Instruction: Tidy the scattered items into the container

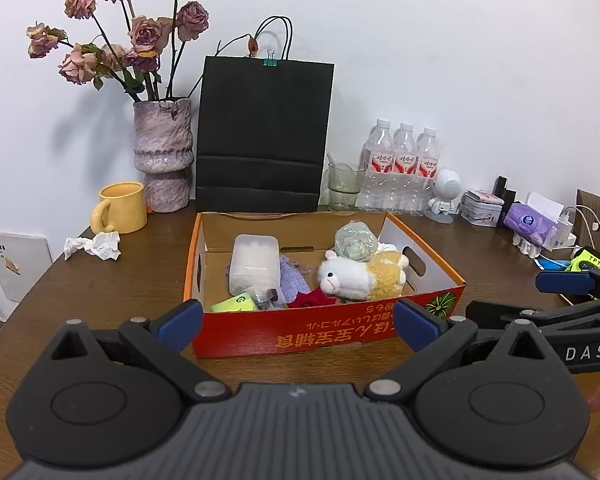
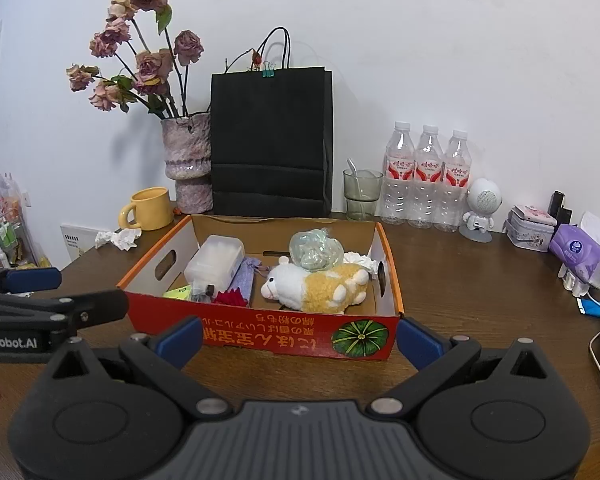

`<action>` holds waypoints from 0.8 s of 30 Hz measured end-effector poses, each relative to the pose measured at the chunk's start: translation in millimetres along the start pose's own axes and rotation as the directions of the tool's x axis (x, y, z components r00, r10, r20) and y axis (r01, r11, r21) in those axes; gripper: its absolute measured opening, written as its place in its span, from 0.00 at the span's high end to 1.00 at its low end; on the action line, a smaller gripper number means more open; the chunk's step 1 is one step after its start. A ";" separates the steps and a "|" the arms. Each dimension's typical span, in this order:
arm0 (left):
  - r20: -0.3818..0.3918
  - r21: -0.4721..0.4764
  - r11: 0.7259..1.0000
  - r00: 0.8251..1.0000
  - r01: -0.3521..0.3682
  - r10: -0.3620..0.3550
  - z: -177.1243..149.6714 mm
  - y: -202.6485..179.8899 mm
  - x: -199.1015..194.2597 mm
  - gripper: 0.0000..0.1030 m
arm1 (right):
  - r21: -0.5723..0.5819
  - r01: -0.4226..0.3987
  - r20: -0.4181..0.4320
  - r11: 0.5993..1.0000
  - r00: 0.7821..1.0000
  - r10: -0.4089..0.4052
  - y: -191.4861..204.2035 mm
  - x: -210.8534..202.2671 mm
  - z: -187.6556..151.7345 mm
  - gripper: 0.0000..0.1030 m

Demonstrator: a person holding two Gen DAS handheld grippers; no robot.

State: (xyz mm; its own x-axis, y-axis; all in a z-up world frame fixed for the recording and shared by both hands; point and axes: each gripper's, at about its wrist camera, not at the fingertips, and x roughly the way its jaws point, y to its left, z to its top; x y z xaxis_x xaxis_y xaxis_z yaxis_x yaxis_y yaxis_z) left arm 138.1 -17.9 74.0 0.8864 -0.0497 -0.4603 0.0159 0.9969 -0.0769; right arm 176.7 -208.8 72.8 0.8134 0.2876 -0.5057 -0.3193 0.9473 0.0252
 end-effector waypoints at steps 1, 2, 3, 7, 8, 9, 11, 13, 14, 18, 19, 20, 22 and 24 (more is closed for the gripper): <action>0.001 0.002 1.000 1.000 -0.002 0.002 -0.1 -0.4 -0.1 0.00 | 0.000 0.000 -0.001 1.000 1.000 0.000 -0.1 0.4 -0.7 0.00; 0.002 0.003 1.000 1.000 -0.003 0.003 -0.2 -0.7 -0.1 0.00 | -0.001 0.000 -0.002 1.000 1.000 0.000 -0.2 0.7 -1.2 0.00; 0.003 0.003 1.000 1.000 -0.002 0.002 -0.3 -0.9 -0.3 0.00 | 0.000 0.001 -0.002 1.000 1.000 -0.001 -0.4 0.8 -1.9 0.00; 0.003 0.005 1.000 1.000 -0.002 0.002 -0.3 -1.9 -0.6 0.00 | 0.000 0.001 -0.002 1.000 1.000 -0.001 -0.8 0.9 -2.3 0.00; 0.002 0.006 1.000 1.000 -0.003 0.003 -0.4 -2.2 -0.7 0.00 | -0.001 0.000 -0.002 1.000 1.000 0.000 -0.9 0.9 -2.3 0.00; 0.001 0.006 1.000 1.000 -0.003 0.003 -0.3 -2.7 -0.8 0.00 | -0.001 0.000 -0.002 1.000 1.000 0.000 -1.0 0.9 -2.1 0.00; 0.000 0.007 1.000 1.000 -0.002 0.002 -0.4 -2.8 -0.7 0.00 | 0.000 0.000 -0.002 1.000 1.000 0.000 -1.0 0.9 -2.1 0.00; 0.000 0.006 1.000 1.000 -0.002 0.002 -0.4 -2.9 -0.8 0.00 | -0.001 0.000 -0.002 1.000 1.000 0.000 -1.1 0.9 -2.1 0.00; 0.002 0.007 1.000 1.000 -0.001 0.001 -0.4 -2.9 -0.9 0.00 | -0.002 0.000 -0.002 1.000 1.000 0.000 -1.1 0.8 -2.3 0.00; 0.005 0.009 1.000 1.000 0.003 -0.003 -0.8 -3.1 -1.3 0.00 | 0.000 0.001 -0.002 1.000 1.000 -0.001 -1.6 1.0 -2.9 0.00; 0.006 0.010 1.000 1.000 0.003 -0.003 -1.0 -3.2 -1.6 0.00 | -0.001 0.001 -0.002 1.000 1.000 -0.001 -1.4 1.0 -2.5 0.00; 0.006 0.011 1.000 1.000 0.003 -0.003 -0.9 -3.6 -1.5 0.00 | 0.000 0.001 -0.002 1.000 1.000 -0.001 -1.3 0.9 -2.4 0.00; 0.006 0.012 1.000 1.000 0.001 -0.001 -1.1 -3.8 -1.5 0.00 | 0.000 0.003 -0.002 1.000 1.000 -0.003 -2.1 0.9 -3.3 0.00; 0.003 0.012 1.000 1.000 -0.001 0.001 -1.2 -3.7 -1.3 0.00 | -0.001 0.003 -0.002 1.000 1.000 -0.003 -2.4 0.9 -3.4 0.00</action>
State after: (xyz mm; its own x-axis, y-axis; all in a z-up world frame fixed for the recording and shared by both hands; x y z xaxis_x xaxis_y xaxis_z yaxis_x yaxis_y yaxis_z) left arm 136.3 -21.6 73.9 0.8879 -0.0487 -0.4575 0.0208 0.9976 -0.0658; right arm 176.5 -211.3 69.3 0.8133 0.2849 -0.5074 -0.3175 0.9480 0.0234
